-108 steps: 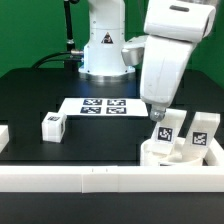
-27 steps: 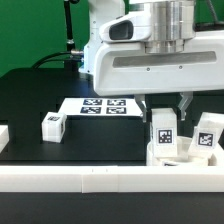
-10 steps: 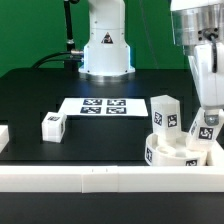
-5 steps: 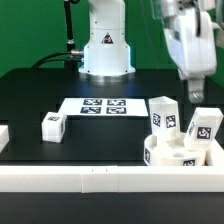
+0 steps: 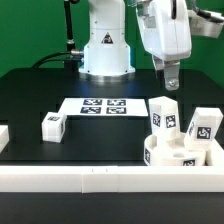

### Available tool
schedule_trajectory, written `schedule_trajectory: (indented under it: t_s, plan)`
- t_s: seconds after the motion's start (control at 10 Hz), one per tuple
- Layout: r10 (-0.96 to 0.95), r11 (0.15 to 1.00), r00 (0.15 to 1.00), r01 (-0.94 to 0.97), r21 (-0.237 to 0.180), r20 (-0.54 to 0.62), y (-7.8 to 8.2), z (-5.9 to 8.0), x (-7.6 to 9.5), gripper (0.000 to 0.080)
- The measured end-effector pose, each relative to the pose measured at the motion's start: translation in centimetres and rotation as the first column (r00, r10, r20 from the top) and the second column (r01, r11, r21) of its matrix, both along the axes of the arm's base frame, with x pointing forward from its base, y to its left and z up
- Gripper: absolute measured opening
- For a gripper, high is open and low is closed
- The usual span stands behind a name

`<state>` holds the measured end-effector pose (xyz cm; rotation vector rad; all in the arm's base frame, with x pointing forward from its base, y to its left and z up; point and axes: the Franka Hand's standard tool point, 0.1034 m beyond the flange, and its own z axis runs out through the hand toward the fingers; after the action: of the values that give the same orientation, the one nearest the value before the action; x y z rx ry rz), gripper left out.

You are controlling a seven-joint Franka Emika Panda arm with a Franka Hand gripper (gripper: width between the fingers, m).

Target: Assemble stool

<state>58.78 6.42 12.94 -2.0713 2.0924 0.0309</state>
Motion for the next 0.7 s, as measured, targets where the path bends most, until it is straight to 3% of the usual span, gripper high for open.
schedule_trajectory:
  t_s: [0.3,0.4,0.5,0.7]
  plan:
    - [0.035,0.999,0.999,-0.035,-0.007,0.006,-0.4,-0.1,-0.1,0.0649]
    - [0.134,0.991,0.991,-0.133,-0.033,0.028,-2.7,-0.4,-0.7,0.0649]
    - [0.184,0.981,0.982,-0.182,-0.066,0.028,-6.4,-1.1,-2.0,0.0649]
    - [0.255,0.962,0.967,-0.251,-0.105,0.025,-11.8,-2.1,-3.4,0.0649]
